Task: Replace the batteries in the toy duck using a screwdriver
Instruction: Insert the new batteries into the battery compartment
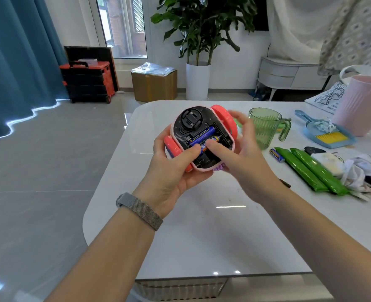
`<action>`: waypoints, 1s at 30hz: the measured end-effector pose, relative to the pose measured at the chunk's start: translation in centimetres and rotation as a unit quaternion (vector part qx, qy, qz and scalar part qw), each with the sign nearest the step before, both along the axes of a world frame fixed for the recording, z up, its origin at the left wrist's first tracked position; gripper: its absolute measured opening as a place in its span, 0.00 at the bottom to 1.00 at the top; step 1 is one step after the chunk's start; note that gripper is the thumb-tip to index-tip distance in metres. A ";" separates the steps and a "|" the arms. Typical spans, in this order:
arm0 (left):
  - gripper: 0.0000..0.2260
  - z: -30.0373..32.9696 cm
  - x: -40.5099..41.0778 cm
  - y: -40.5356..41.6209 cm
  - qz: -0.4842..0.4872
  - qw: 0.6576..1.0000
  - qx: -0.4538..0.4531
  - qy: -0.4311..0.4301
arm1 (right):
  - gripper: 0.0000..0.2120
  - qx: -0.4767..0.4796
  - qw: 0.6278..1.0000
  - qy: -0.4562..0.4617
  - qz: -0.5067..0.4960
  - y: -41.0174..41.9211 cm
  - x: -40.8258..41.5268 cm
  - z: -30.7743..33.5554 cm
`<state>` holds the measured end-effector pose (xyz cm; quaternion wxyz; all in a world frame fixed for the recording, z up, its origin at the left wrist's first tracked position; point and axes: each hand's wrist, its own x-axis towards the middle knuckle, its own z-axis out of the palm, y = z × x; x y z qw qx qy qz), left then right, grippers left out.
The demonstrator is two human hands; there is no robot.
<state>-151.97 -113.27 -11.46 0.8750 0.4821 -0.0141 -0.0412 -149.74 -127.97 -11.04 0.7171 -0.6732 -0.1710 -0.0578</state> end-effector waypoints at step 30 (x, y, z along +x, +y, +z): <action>0.27 -0.2 0.4 1.0 0.025 0.994 0.104 -0.027 | 0.26 -0.063 0.997 0.047 -0.006 -0.8 0.7 -0.5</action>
